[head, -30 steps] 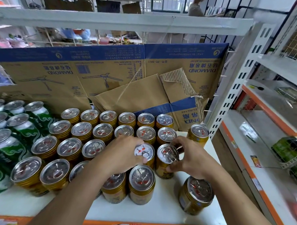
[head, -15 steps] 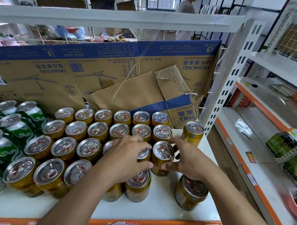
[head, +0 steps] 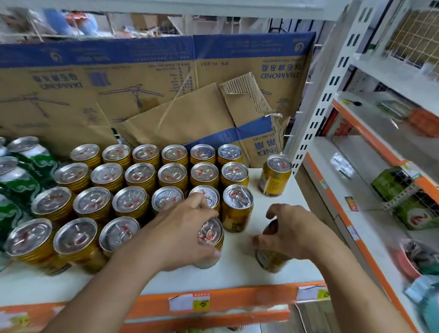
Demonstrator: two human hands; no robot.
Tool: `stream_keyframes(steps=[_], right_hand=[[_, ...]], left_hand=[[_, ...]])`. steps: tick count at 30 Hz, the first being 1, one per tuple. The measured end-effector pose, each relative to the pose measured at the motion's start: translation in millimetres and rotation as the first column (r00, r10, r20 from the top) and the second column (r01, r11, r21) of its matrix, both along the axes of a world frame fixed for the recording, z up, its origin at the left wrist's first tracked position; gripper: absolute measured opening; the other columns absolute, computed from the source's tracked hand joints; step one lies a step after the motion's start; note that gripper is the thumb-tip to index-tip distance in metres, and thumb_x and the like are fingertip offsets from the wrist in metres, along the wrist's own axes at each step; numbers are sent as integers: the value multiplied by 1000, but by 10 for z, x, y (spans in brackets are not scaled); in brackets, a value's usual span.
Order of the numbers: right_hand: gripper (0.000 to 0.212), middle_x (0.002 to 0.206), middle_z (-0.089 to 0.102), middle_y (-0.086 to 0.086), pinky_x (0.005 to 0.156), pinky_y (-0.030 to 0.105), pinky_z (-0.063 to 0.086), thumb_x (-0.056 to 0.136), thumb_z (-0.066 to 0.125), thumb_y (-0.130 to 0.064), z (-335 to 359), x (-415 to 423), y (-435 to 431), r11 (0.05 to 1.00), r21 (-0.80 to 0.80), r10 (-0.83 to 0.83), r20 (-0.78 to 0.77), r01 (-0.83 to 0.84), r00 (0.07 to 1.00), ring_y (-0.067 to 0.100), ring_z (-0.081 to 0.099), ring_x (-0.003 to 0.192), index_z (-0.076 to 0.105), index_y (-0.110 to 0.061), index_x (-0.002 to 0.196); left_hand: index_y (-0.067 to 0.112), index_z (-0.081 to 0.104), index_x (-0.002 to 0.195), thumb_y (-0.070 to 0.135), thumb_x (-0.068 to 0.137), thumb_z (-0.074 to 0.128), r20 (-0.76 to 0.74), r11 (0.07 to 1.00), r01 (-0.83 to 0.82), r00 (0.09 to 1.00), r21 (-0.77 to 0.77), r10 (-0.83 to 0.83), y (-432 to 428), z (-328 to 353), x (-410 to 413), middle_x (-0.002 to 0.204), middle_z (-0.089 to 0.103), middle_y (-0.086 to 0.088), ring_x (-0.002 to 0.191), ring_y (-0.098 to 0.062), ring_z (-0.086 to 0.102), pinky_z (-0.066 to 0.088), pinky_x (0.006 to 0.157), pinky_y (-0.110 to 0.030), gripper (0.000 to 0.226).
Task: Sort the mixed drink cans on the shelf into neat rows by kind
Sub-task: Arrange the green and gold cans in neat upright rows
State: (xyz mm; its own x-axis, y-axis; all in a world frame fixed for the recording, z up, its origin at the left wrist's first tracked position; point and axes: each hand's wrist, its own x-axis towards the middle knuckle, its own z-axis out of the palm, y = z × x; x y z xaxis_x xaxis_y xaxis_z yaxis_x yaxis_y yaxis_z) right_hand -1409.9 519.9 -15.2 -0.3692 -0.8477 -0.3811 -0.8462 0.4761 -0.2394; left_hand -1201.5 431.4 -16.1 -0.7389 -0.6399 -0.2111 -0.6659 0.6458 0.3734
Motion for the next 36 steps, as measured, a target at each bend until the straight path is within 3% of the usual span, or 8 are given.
stream_keyframes(steps=[5, 9, 12, 16, 21, 27, 32, 36], right_hand=[[45, 84, 63, -10, 61, 22, 47, 70, 77, -27, 68, 186, 53, 973, -211, 121, 89, -100, 989, 11, 56, 76, 59, -20, 111], [49, 95, 61, -8, 62, 11, 43, 71, 73, -13, 115, 246, 164, 947, -305, 167, 202, -100, 965, 10, 56, 80, 59, -26, 117], [54, 108, 58, 0, 71, 17, 44, 79, 69, -24, 54, 305, 222, 941, -337, 91, 156, -34, 984, 17, 56, 96, 50, -24, 129], [67, 117, 58, 6, 79, 36, 50, 79, 68, -54, 28, 400, 233, 963, -265, -90, -146, 49, 985, 28, 58, 102, 44, -18, 131], [68, 124, 57, 1, 74, 27, 47, 73, 72, -16, 104, 384, 280, 959, -281, 68, 158, -21, 985, 18, 53, 98, 45, -27, 134], [76, 125, 56, 5, 74, 29, 42, 74, 75, -49, 46, 459, 264, 954, -278, -123, -19, 113, 992, 24, 56, 106, 41, -21, 135], [66, 98, 56, 0, 65, 29, 46, 71, 81, -35, 65, 529, 228, 919, -367, -94, 153, 145, 984, 19, 57, 84, 46, -19, 125], [68, 101, 55, -2, 66, 29, 47, 68, 85, -33, 99, 594, 168, 923, -374, -36, 145, 88, 989, 18, 56, 85, 47, -20, 123]], left_hand=[[35, 40, 142, 57, 76, 69, -4, 1000, 9, 1000, -30, -9, 24, -37, 34, 129, 29, 16, 125, -23, 37, 41, 100, -43, 76], [34, 40, 142, 56, 77, 70, -19, 999, 14, 1000, -44, -15, 19, -76, 52, 129, 30, 15, 123, -24, 38, 43, 98, -46, 75], [34, 40, 143, 54, 77, 70, -35, 998, 0, 999, -56, -2, 43, -88, 55, 130, 30, 15, 123, -24, 38, 43, 98, -46, 75], [33, 38, 145, 52, 80, 69, -25, 997, -16, 1000, -76, 14, 101, -76, 76, 136, 30, 11, 127, -27, 36, 42, 100, -46, 75], [25, 37, 143, 54, 82, 67, 46, 991, 12, 999, -135, -6, 111, -9, 79, 147, 33, 1, 136, -33, 30, 32, 106, -45, 75], [18, 47, 135, 54, 83, 65, 15, 985, 46, 999, -164, -44, 126, 51, 128, 135, 50, 0, 123, -21, 45, 28, 104, -34, 66], [17, 52, 130, 54, 81, 67, 9, 985, 39, 999, -167, -38, 117, 70, 135, 127, 54, -2, 117, -23, 48, 35, 94, -32, 63], [19, 54, 127, 54, 82, 66, 11, 983, 44, 999, -176, -43, 124, 71, 132, 125, 53, 0, 115, -22, 48, 34, 93, -32, 59]])
